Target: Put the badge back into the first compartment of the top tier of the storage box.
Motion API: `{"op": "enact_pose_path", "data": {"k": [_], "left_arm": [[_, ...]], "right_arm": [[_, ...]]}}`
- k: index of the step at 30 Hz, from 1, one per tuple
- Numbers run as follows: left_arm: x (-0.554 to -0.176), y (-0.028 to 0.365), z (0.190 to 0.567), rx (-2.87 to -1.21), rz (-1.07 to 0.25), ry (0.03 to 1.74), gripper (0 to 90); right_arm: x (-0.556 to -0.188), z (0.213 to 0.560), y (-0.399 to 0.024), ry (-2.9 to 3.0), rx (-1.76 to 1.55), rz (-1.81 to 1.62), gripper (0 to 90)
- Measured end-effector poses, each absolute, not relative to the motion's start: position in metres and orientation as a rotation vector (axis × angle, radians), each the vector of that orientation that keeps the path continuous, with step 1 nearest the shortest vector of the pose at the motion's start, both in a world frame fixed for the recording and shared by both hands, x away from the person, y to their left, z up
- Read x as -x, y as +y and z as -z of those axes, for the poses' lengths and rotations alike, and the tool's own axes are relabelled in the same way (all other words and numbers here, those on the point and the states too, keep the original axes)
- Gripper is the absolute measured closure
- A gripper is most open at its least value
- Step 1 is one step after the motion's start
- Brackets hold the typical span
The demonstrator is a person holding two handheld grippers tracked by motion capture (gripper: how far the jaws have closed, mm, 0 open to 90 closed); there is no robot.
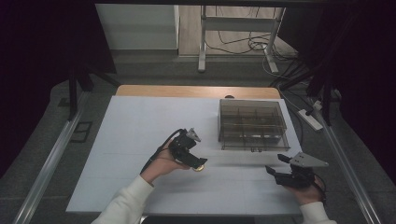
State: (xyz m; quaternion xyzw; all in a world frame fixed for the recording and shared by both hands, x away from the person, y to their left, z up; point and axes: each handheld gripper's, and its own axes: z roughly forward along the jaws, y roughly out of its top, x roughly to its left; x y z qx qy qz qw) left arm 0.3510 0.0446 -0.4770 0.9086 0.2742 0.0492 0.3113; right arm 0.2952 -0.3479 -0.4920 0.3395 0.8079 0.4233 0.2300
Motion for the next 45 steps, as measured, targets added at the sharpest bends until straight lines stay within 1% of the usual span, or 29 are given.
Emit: {"op": "enact_pose_path", "data": {"k": [10, 25, 32, 39, 45], "left_arm": [[-0.356, 0.037, 0.489, -2.464, -0.077, 0.751, 17.6], [-0.356, 0.027, 0.505, -2.578, -0.057, 0.758, 17.0], [-0.356, 0.026, 0.509, -2.605, -0.055, 0.751, 17.3], [-0.354, 0.022, 0.513, -2.635, -0.069, 0.739, 20.1], [-0.353, 0.022, 0.512, -2.642, -0.097, 0.723, 27.7]], "right_arm": [[-0.293, 0.492, -0.349, 2.223, -0.932, -1.173, 29.4], [-0.293, 0.492, -0.349, 2.227, -0.93, -1.153, 29.3], [-0.293, 0.493, -0.349, 2.228, -0.931, -1.15, 29.3], [-0.293, 0.493, -0.35, 2.22, -0.931, -1.149, 29.2], [-0.293, 0.493, -0.35, 2.223, -0.928, -1.142, 29.2]]}}
